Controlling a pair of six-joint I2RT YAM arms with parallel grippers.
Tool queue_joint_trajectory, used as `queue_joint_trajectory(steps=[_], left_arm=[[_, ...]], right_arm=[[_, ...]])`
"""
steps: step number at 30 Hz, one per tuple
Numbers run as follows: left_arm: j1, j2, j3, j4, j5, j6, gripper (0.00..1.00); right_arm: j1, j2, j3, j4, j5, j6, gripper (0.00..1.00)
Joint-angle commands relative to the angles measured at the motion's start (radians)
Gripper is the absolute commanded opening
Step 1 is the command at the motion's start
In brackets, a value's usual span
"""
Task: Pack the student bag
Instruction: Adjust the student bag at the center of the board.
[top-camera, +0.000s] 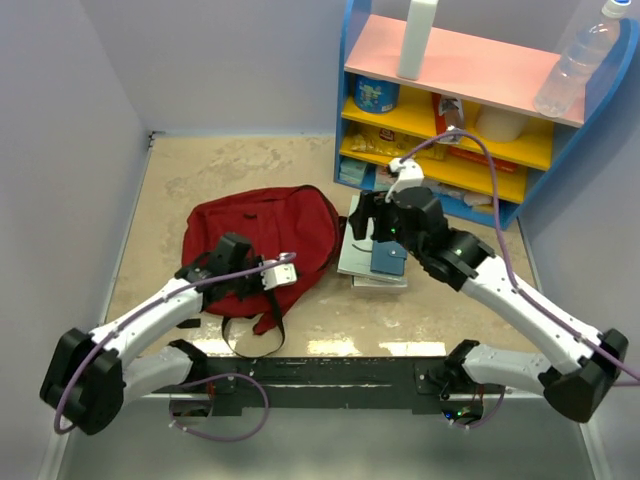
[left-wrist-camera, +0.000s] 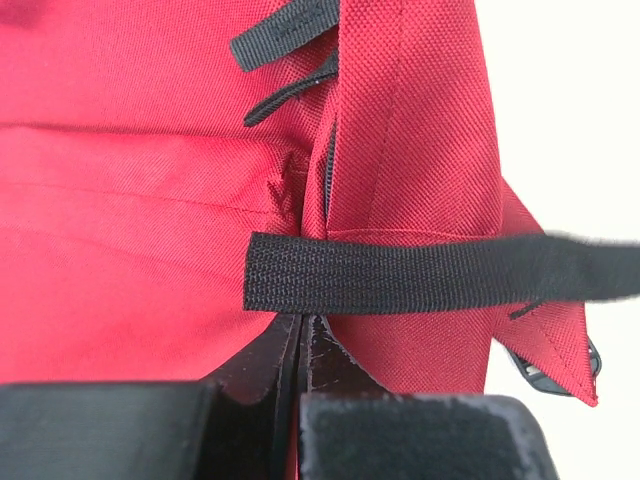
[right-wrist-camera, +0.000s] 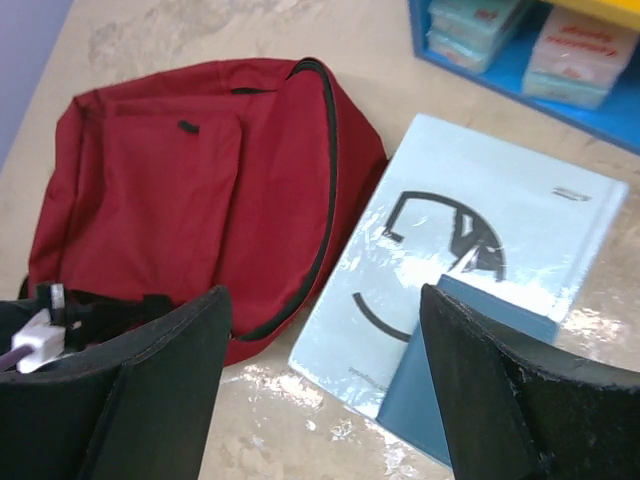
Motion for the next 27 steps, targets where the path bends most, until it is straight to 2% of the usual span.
queue_joint_trajectory(steps=[1,3,4,5,7,10,17,27], left_arm=[[0.044,-0.113,-0.024,-0.159,-0.033,0.132,0.01],[0.131,-0.126,0.012,-0.201,0.043,0.149,0.09],[0.168,-0.118,0.034,-0.217,0.074,0.153,0.2],[0.227,-0.091,0.06,-0.235,0.101,0.15,0.26],[0.274,-0.054,0.146,-0.286,0.169,0.123,0.33],[0.344,-0.009,0.233,-0.352,0.273,0.106,0.39],[0.363,-0.011,0.264,-0.378,0.322,0.055,0.43],[0.384,-0.003,0.203,-0.312,0.322,0.0,0.43]], right_arm=[[0.105,0.084,0.032,0.099,0.006,-0.023,0.79],[0.156,0.149,0.049,0.11,0.05,-0.033,0.79],[0.179,0.175,0.058,0.11,0.061,-0.037,0.79],[0.218,0.198,0.065,0.11,0.07,-0.038,0.79],[0.265,0.259,0.077,0.119,0.086,-0.037,0.79],[0.298,0.321,0.074,0.143,0.09,-0.029,0.79],[0.334,0.445,0.103,0.212,0.052,-0.041,0.75],[0.368,0.664,0.189,0.215,0.006,-0.044,0.62]])
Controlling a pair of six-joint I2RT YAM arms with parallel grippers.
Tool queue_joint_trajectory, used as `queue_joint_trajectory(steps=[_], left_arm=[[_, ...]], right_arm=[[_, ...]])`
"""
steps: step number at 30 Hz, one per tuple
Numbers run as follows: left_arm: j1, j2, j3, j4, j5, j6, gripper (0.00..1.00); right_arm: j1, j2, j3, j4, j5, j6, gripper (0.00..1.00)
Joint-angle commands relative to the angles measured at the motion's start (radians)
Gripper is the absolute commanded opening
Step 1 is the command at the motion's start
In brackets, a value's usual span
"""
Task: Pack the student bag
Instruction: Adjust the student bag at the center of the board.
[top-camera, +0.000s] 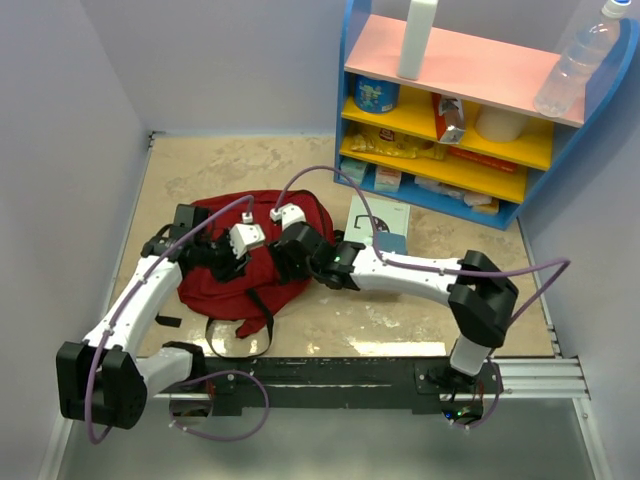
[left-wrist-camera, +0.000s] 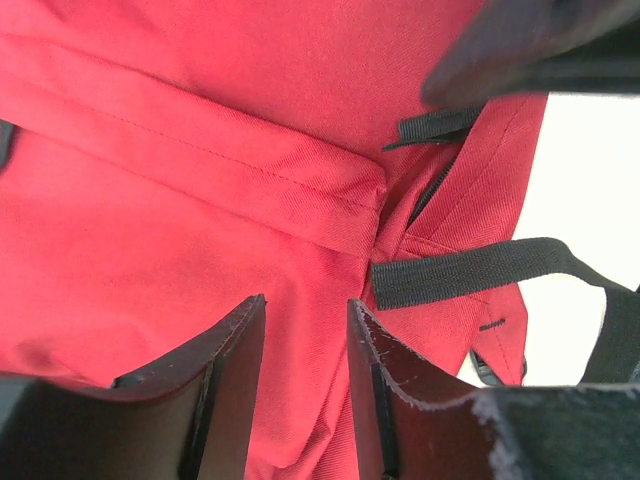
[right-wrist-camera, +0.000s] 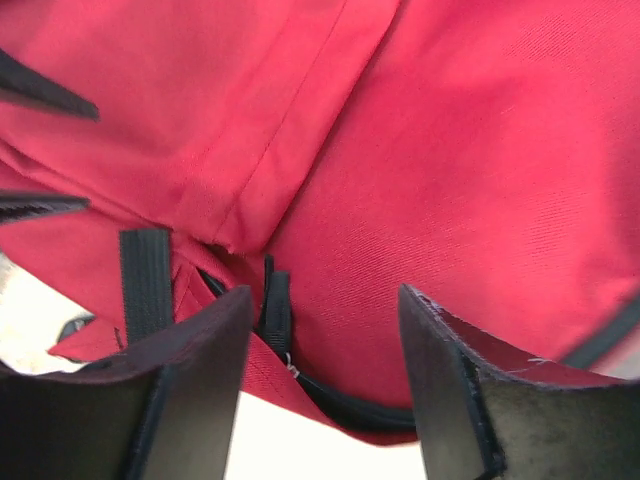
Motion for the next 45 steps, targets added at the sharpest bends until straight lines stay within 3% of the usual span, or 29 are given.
queue_joint_trajectory(steps=[1,8,15,23,30,33,37,45], left_arm=[[0.027,-0.004,-0.035,0.047,0.03,-0.034,0.43],[0.131,0.063,-0.05,0.05,0.076,0.026,0.42],[0.136,0.08,-0.052,0.089,0.069,0.017,0.43],[0.136,0.071,-0.027,0.086,0.105,-0.011,0.44],[0.131,0.094,0.054,0.049,0.208,-0.061,0.52],[0.087,0.097,0.051,0.075,0.191,-0.101,0.54],[-0.054,0.103,0.008,0.147,0.096,-0.153,0.54],[-0.099,0.164,-0.016,0.204,0.032,-0.183,0.52]], right_arm=[[0.02,0.031,0.026,0.032,-0.031,0.006,0.6],[0.057,-0.055,-0.136,0.099,-0.037,0.086,0.6],[0.088,-0.066,-0.239,0.145,-0.032,0.141,0.61],[0.098,0.008,-0.234,0.176,-0.043,0.157,0.6],[0.1,0.036,-0.313,0.255,-0.095,0.192,0.57],[0.104,0.036,-0.349,0.282,-0.097,0.199,0.57],[0.114,0.025,-0.376,0.299,-0.097,0.198,0.57],[0.115,-0.102,-0.389,0.303,-0.098,0.186,0.67]])
